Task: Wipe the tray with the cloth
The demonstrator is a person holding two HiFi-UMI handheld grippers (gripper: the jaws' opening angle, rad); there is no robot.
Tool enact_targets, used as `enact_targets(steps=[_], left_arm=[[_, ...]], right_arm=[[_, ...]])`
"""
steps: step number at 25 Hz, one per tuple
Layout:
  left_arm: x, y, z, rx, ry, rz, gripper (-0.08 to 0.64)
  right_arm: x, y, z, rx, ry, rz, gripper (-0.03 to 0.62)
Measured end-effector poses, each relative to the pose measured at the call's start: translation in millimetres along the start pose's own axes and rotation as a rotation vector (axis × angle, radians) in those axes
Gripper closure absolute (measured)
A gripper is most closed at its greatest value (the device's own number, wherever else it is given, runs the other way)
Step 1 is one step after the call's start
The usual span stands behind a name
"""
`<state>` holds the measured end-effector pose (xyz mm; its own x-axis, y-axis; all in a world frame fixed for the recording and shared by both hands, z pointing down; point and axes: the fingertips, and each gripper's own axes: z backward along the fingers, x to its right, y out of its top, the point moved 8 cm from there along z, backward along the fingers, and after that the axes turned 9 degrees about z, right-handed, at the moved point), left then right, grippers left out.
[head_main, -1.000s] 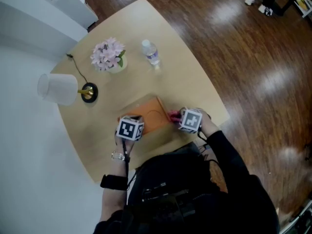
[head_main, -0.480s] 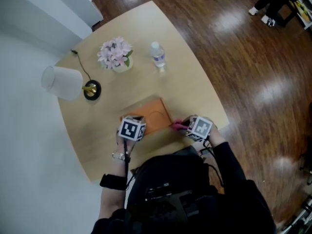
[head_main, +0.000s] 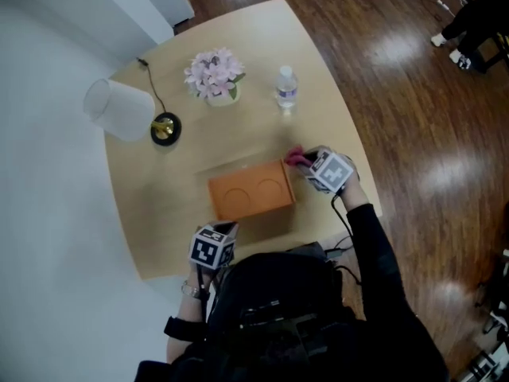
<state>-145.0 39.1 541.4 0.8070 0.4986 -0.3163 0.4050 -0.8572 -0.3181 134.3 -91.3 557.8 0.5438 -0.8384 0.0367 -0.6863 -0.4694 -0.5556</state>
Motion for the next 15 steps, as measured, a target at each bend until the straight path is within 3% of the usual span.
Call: enact_targets(steps=[4,8,12,15], left_arm=[[-12.5,-31.8,-14.8,-0.053,0.016,0.085,0.558],[-15.5,-31.0,-24.3,-0.054,0.009,0.136,0.558],[-25.8,-26.6,-29.8,-0.042,0.022,0.185,0.558],[-32.6,-24.6,-31.3,-0.040,0.027,0.207,0.558]], right_arm=[[21.8,39.2,-20.8,0.015,0.003,0.084,0.508],[25.5,66.0,-49.0,-0.010,0.080,0.163,0.508],[19.8,73.4,-73.5,-0.054,0.161,0.201,0.508],[22.9,68.8,-83.2,-0.074,0.163,0.184,0.508]])
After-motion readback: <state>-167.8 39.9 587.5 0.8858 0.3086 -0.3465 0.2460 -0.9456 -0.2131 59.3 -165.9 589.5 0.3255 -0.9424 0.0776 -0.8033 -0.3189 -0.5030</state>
